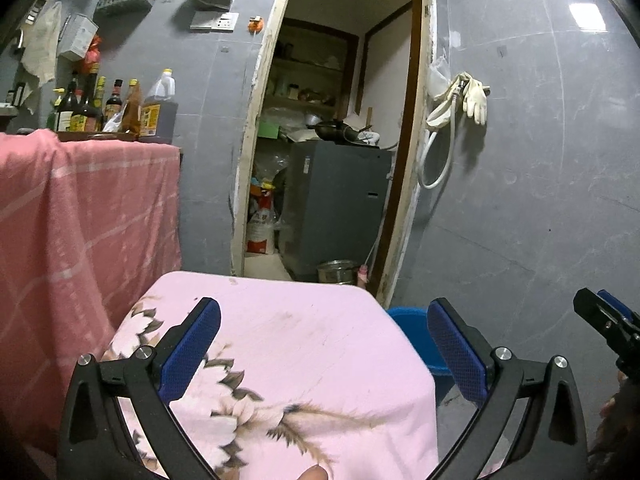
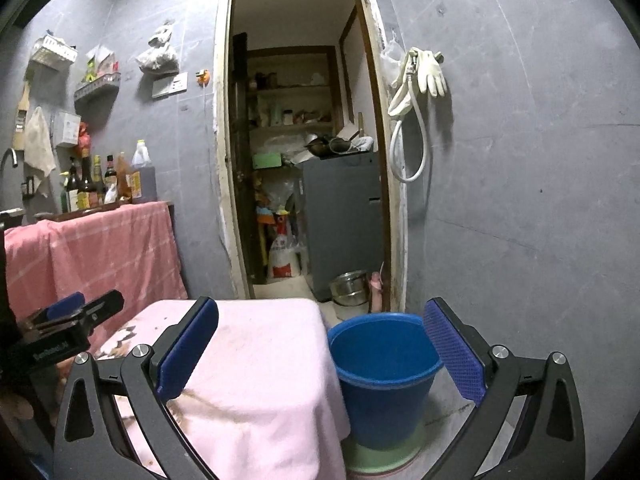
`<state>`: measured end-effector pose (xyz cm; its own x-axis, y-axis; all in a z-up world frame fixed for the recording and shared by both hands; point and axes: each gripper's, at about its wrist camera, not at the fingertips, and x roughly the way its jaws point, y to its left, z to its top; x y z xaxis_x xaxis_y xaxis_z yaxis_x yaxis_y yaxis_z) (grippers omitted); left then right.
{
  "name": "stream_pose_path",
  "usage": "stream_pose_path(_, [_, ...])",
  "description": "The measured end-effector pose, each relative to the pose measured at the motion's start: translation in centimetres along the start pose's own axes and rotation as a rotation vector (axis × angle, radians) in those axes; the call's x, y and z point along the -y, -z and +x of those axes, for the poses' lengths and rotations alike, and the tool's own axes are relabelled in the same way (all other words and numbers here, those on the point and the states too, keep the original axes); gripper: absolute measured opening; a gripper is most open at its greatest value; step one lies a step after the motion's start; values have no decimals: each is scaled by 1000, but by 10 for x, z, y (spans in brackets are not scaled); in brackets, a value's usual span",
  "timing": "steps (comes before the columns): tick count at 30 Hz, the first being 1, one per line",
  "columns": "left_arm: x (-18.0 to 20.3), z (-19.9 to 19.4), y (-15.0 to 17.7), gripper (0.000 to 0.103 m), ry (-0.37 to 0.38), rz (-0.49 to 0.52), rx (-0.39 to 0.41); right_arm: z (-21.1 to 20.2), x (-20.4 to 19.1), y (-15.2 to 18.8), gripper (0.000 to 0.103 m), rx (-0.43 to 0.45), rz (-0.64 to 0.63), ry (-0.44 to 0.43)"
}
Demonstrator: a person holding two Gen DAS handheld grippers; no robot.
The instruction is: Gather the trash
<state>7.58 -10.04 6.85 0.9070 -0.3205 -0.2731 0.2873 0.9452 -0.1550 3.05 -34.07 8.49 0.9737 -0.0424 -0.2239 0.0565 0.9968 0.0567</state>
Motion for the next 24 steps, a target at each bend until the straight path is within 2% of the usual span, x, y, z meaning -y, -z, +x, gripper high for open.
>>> stream_pose_path(10, [-11,-34,23,101,-33,19,-25,-31,-14,27,103,-50,0,44])
stream_pose_path(18, [-14,-53,42,101,-85,66,11,-41,-23,49,103,-34,-11,92])
stream_pose_path(24, [-13,-56,57,101,-97,67,1,-46,-24,58,103,-13,-19,104])
